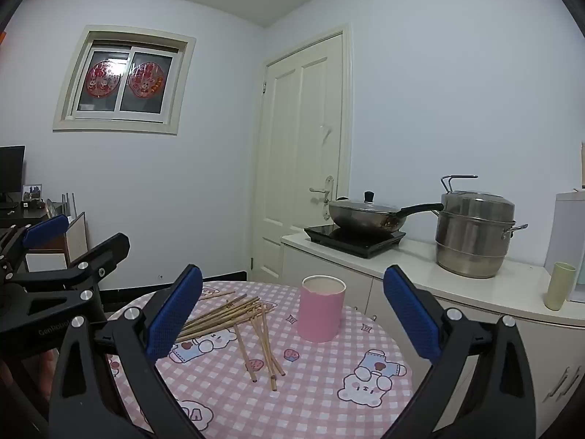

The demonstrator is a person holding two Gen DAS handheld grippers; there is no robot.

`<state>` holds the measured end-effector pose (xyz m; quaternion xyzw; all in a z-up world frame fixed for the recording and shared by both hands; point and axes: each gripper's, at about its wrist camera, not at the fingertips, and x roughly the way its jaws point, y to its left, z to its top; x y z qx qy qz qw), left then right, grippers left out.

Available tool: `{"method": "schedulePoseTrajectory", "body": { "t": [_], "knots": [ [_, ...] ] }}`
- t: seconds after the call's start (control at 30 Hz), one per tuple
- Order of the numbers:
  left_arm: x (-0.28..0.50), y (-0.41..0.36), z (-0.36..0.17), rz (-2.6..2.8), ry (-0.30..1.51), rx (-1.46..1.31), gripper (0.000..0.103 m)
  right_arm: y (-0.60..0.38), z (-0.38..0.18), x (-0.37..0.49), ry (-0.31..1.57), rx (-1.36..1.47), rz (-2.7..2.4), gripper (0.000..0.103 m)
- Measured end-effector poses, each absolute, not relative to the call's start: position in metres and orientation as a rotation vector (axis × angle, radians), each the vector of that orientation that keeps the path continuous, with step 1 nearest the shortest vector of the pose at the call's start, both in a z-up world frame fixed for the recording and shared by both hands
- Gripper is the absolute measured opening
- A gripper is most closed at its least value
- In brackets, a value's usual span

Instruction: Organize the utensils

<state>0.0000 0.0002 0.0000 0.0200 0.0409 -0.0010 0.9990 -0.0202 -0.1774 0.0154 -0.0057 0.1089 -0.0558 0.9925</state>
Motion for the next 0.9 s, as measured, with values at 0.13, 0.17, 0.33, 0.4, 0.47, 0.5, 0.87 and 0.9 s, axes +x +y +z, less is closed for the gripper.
{"method": "schedulePoseTrajectory", "body": {
  "t": [0.13, 0.17, 0.33, 0.4, 0.47, 0.5, 0.87, 0.9],
  "knots": [
    [0.0003, -0.0003, -0.0004, 0.001, 0.082, 0.044, 0.097, -0.1771, 0.0157, -0.0205, 0.217, -0.012, -0.112, 0.096],
    [-0.0003, 0.0005, 0.0002, 0.001, 0.08, 0.04, 0.097, -0.1768, 0.0158, -0.0206, 0.217, -0.014, -0.112, 0.096],
    [-0.001, 0.0016, 0.001, 0.003, 0.077, 0.041, 0.097, -0.1766, 0.0157, -0.0201, 0.218, -0.012, -0.112, 0.096],
    [-0.001, 0.0026, 0.0014, 0.003, 0.078, 0.041, 0.097, -0.1763, 0.0155, -0.0197, 0.219, -0.012, -0.111, 0.096],
    [-0.0022, 0.0013, 0.0002, 0.003, 0.076, 0.042, 0.097, -0.1762, 0.0152, -0.0194, 0.219, -0.012, -0.112, 0.096],
    [-0.0022, 0.0015, 0.0002, 0.002, 0.077, 0.042, 0.097, -0.1762, 0.0151, -0.0192, 0.22, -0.012, -0.111, 0.096],
    [-0.002, 0.0003, -0.0005, 0.004, 0.079, 0.046, 0.097, -0.1761, 0.0147, -0.0183, 0.222, -0.013, -0.111, 0.096],
    [-0.0009, 0.0007, -0.0022, 0.004, 0.08, 0.045, 0.097, -0.1756, 0.0146, -0.0177, 0.222, -0.013, -0.111, 0.096]
  ]
}}
